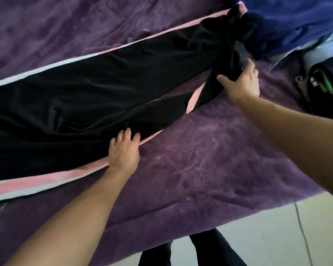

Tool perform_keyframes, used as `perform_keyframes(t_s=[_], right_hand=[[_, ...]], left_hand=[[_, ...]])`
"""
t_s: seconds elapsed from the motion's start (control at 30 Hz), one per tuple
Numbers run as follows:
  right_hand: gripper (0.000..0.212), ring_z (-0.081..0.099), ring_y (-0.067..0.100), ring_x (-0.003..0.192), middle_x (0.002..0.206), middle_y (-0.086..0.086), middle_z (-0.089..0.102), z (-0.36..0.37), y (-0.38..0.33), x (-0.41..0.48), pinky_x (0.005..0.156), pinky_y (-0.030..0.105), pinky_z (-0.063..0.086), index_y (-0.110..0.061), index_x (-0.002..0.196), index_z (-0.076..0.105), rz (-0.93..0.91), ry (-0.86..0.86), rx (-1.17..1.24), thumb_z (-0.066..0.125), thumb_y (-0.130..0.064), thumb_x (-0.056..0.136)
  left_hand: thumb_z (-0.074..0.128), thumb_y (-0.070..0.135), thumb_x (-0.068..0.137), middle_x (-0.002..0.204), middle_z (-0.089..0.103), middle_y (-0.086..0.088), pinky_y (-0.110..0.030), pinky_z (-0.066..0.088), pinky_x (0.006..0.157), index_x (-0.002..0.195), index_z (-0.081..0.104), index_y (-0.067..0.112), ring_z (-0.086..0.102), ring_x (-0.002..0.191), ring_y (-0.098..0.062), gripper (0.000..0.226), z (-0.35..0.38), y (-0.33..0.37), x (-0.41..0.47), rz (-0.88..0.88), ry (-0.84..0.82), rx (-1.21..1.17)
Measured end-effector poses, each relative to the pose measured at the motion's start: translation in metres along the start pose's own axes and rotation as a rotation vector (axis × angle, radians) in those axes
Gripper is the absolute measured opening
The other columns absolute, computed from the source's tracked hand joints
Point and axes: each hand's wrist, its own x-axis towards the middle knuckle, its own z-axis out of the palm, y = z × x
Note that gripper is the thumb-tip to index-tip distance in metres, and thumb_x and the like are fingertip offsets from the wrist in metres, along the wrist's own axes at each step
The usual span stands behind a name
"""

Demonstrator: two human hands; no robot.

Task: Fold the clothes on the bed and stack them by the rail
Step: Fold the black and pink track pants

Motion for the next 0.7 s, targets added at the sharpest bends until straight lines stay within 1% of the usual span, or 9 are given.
perform_keyframes(t_s=[0.07,0.13,0.2,0.3,0.37,0.43,0.5,0.63,0.7], right_hand=[[0.056,0.057,0.027,0.111,0.118,0.005,0.060,0.000,-0.005,0.021,0.086,0.031,0.043,-0.017,0.128,0.048,0.100,-0.006,0.073,0.066,-0.039,0.079],[0.024,0.059,0.023,0.085,0.087,0.003,0.061,-0.009,-0.007,0.027,0.070,0.027,0.038,-0.014,0.093,0.060,0.112,0.034,0.124,0.060,-0.034,0.078],[0.027,0.049,0.018,0.070,0.065,0.004,0.051,-0.028,0.000,0.026,0.063,0.029,0.035,-0.008,0.066,0.051,0.136,0.112,0.194,0.056,-0.034,0.073],[0.024,0.050,0.015,0.064,0.055,-0.001,0.050,-0.068,0.008,0.030,0.065,0.034,0.046,-0.011,0.053,0.051,0.300,0.233,0.302,0.058,-0.033,0.061],[0.019,0.053,0.012,0.068,0.065,0.000,0.056,-0.086,0.005,0.044,0.073,0.034,0.049,-0.013,0.063,0.060,0.285,0.268,0.276,0.054,-0.032,0.061],[0.032,0.058,0.010,0.083,0.087,-0.002,0.064,-0.091,-0.003,0.056,0.083,0.029,0.047,-0.020,0.096,0.066,0.203,0.271,0.264,0.053,-0.032,0.069],[0.046,0.060,0.016,0.104,0.111,-0.002,0.065,-0.083,-0.006,0.057,0.091,0.031,0.045,-0.025,0.119,0.057,0.101,0.226,0.198,0.055,-0.035,0.074],[0.078,0.043,0.032,0.127,0.139,0.010,0.043,-0.041,0.014,0.036,0.102,0.043,0.038,-0.024,0.143,0.033,0.067,-0.038,-0.073,0.068,-0.043,0.076],[0.071,0.049,0.031,0.123,0.134,0.011,0.051,-0.027,0.027,0.030,0.100,0.040,0.040,-0.022,0.141,0.036,0.134,-0.098,-0.040,0.068,-0.037,0.079]], left_hand=[[0.050,0.012,0.092,0.124,0.057,-0.008,-0.042,0.040,0.090,0.119,0.060,0.015,0.052,0.113,-0.029,0.029,-0.005,-0.002,0.006,-0.005,0.038,-0.041],[0.048,0.008,0.091,0.101,0.065,-0.011,-0.044,0.041,0.078,0.103,0.063,0.009,0.059,0.094,-0.033,0.020,-0.016,-0.006,0.009,-0.043,0.084,-0.135],[0.049,0.006,0.090,0.088,0.067,-0.014,-0.043,0.041,0.069,0.096,0.062,0.005,0.061,0.082,-0.037,0.015,-0.031,-0.015,0.013,-0.089,0.154,-0.201],[0.051,0.004,0.088,0.083,0.068,-0.014,-0.042,0.041,0.066,0.094,0.060,0.004,0.062,0.077,-0.037,0.012,-0.053,-0.024,0.023,-0.091,0.181,-0.186],[0.049,0.005,0.089,0.085,0.068,-0.013,-0.042,0.039,0.070,0.094,0.058,0.006,0.063,0.081,-0.036,0.010,-0.060,-0.026,0.031,-0.069,0.124,-0.142],[0.048,0.011,0.092,0.093,0.068,-0.012,-0.043,0.040,0.074,0.101,0.057,0.008,0.062,0.088,-0.035,0.013,-0.057,-0.025,0.035,-0.077,0.099,-0.131],[0.048,0.023,0.095,0.103,0.064,-0.014,-0.046,0.043,0.078,0.113,0.055,0.009,0.059,0.095,-0.036,0.023,-0.052,-0.018,0.034,-0.091,0.111,-0.167],[0.056,0.041,0.090,0.120,0.058,-0.012,-0.046,0.041,0.085,0.135,0.042,0.014,0.054,0.108,-0.033,0.055,-0.038,0.006,0.030,-0.032,0.037,-0.150],[0.063,0.031,0.086,0.119,0.061,-0.011,-0.044,0.040,0.087,0.139,0.038,0.014,0.055,0.109,-0.031,0.061,-0.028,0.012,0.030,-0.035,0.019,-0.150]])
